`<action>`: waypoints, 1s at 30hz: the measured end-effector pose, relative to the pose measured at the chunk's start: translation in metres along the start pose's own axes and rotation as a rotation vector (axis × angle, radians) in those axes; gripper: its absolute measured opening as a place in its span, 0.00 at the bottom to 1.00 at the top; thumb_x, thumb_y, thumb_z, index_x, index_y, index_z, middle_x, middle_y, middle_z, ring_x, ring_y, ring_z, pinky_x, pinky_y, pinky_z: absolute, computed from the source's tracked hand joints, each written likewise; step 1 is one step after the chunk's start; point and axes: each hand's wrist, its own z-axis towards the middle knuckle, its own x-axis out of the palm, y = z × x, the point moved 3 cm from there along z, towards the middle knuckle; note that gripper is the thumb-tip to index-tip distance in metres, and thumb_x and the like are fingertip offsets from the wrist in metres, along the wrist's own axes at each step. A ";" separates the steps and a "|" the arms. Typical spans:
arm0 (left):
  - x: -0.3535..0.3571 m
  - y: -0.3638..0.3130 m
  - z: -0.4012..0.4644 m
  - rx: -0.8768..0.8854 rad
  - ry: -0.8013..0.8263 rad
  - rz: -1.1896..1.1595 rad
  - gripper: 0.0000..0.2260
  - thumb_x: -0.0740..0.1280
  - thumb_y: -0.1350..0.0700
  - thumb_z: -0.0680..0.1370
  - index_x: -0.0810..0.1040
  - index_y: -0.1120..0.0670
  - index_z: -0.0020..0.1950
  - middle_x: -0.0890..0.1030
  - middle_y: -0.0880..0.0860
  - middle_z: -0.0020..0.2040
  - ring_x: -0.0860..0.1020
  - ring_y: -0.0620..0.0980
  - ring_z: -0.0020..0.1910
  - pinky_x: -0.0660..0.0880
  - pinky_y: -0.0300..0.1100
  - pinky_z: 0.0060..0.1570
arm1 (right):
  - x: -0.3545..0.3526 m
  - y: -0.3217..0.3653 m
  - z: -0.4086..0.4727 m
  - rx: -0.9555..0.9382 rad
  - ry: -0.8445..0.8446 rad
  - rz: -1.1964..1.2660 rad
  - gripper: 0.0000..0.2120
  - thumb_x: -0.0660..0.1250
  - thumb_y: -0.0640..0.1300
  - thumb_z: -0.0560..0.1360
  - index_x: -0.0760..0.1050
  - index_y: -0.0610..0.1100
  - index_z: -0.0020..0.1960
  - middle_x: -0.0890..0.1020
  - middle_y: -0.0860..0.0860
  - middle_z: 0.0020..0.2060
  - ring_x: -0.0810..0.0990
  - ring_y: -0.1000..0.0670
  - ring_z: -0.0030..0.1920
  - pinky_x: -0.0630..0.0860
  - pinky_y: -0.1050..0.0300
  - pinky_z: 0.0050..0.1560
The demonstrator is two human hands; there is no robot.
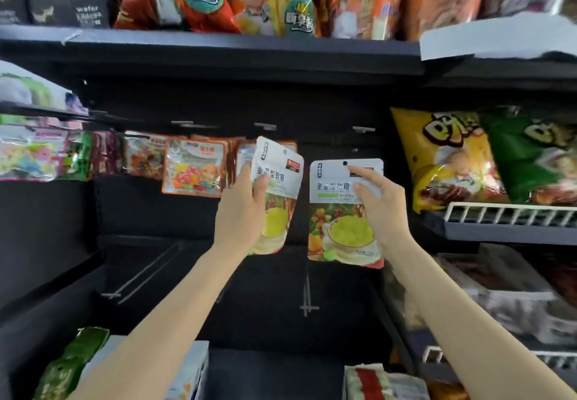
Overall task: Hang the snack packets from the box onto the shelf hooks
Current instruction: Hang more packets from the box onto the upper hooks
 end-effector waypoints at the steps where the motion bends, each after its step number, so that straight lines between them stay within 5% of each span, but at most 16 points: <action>1: 0.008 -0.004 0.002 -0.005 -0.010 0.005 0.14 0.55 0.51 0.82 0.70 0.54 0.65 0.79 0.48 0.57 0.75 0.36 0.40 0.77 0.44 0.46 | -0.006 0.000 0.008 -0.013 -0.006 -0.018 0.16 0.63 0.37 0.78 0.80 0.54 0.58 0.80 0.53 0.58 0.79 0.51 0.55 0.79 0.51 0.56; 5: 0.028 -0.018 0.006 0.002 -0.051 0.009 0.12 0.55 0.52 0.82 0.71 0.55 0.63 0.77 0.46 0.56 0.76 0.37 0.41 0.77 0.41 0.43 | -0.017 -0.006 0.036 -0.029 -0.039 -0.037 0.16 0.62 0.36 0.77 0.79 0.52 0.58 0.80 0.61 0.45 0.80 0.40 0.47 0.79 0.45 0.49; 11: 0.045 -0.022 0.014 -0.053 -0.035 0.005 0.13 0.56 0.52 0.82 0.71 0.56 0.62 0.78 0.46 0.53 0.77 0.40 0.43 0.76 0.38 0.40 | -0.020 -0.018 0.060 0.013 -0.040 0.031 0.16 0.62 0.35 0.77 0.80 0.50 0.59 0.80 0.62 0.37 0.69 0.48 0.32 0.66 0.60 0.27; 14: 0.050 -0.025 0.019 -0.065 -0.039 -0.022 0.12 0.56 0.53 0.82 0.71 0.56 0.61 0.75 0.41 0.44 0.75 0.40 0.40 0.77 0.45 0.45 | -0.018 -0.017 0.063 -0.003 -0.030 0.030 0.17 0.62 0.35 0.77 0.80 0.51 0.59 0.80 0.63 0.41 0.73 0.46 0.35 0.67 0.60 0.28; 18: 0.054 -0.027 0.021 -0.073 -0.044 -0.058 0.11 0.56 0.53 0.82 0.71 0.54 0.61 0.77 0.45 0.51 0.74 0.37 0.42 0.75 0.40 0.46 | -0.017 -0.019 0.064 -0.015 -0.038 0.004 0.16 0.63 0.35 0.77 0.80 0.50 0.59 0.78 0.66 0.42 0.77 0.35 0.41 0.73 0.55 0.35; 24: 0.061 -0.021 0.024 -0.057 -0.054 -0.109 0.13 0.57 0.53 0.82 0.69 0.54 0.66 0.76 0.47 0.58 0.74 0.34 0.47 0.74 0.31 0.44 | -0.014 -0.030 0.069 -0.032 -0.018 -0.017 0.16 0.63 0.35 0.77 0.79 0.52 0.58 0.76 0.65 0.41 0.69 0.51 0.25 0.69 0.60 0.25; 27: 0.065 -0.018 0.025 -0.063 -0.050 -0.126 0.16 0.57 0.54 0.82 0.67 0.54 0.69 0.76 0.46 0.60 0.74 0.30 0.47 0.72 0.24 0.40 | -0.015 -0.031 0.072 -0.059 -0.027 -0.017 0.16 0.63 0.36 0.77 0.80 0.51 0.58 0.77 0.65 0.44 0.75 0.45 0.28 0.76 0.56 0.30; 30: 0.069 -0.016 0.027 -0.070 -0.052 -0.151 0.16 0.57 0.55 0.82 0.67 0.55 0.69 0.76 0.47 0.62 0.75 0.35 0.50 0.71 0.21 0.41 | -0.012 -0.037 0.079 -0.068 -0.029 -0.033 0.15 0.63 0.36 0.77 0.79 0.50 0.60 0.78 0.59 0.48 0.70 0.55 0.25 0.72 0.64 0.26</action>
